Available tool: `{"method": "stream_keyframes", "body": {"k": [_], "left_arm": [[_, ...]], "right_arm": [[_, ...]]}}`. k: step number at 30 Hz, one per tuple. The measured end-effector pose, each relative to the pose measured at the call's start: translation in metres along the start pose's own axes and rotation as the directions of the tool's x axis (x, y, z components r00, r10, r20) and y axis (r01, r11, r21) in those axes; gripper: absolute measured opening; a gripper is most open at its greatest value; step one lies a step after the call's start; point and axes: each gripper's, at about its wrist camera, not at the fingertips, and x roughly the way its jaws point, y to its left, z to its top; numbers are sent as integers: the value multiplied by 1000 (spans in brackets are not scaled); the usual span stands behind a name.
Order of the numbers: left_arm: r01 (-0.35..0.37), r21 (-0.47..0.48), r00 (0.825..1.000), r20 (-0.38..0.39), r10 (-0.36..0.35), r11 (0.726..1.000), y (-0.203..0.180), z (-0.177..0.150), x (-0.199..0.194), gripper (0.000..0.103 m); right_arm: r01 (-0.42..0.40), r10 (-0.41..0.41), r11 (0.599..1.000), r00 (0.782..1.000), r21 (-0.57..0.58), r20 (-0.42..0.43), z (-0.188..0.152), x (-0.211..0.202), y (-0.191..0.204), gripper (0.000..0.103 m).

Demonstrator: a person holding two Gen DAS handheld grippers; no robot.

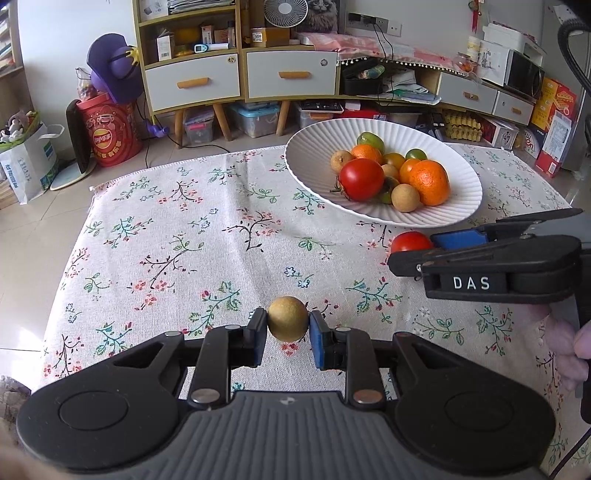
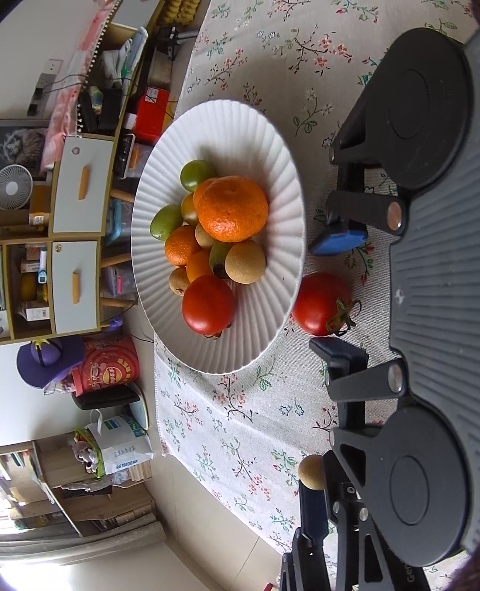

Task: Organize fruits
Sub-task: 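Grasp the pale yellow fruit with the left tool while the right tool grasps the red tomato, then carry both held fruits over the white bowl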

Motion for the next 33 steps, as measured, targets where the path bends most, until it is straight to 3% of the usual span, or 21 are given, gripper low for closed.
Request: {"method": "stream_keyframes", "body": {"k": [2,33], "left_arm": [[-1,2,1000,0,1,1000,0,0,0,17],[9,43,1000,23,-10,999,-10,3,-19,17]], "right_arm": [[-10,10,1000,1000,-3,-2,1,0,1,34],[-82,81,996,996,-24,-21,-1,-29,-21,33]]}}
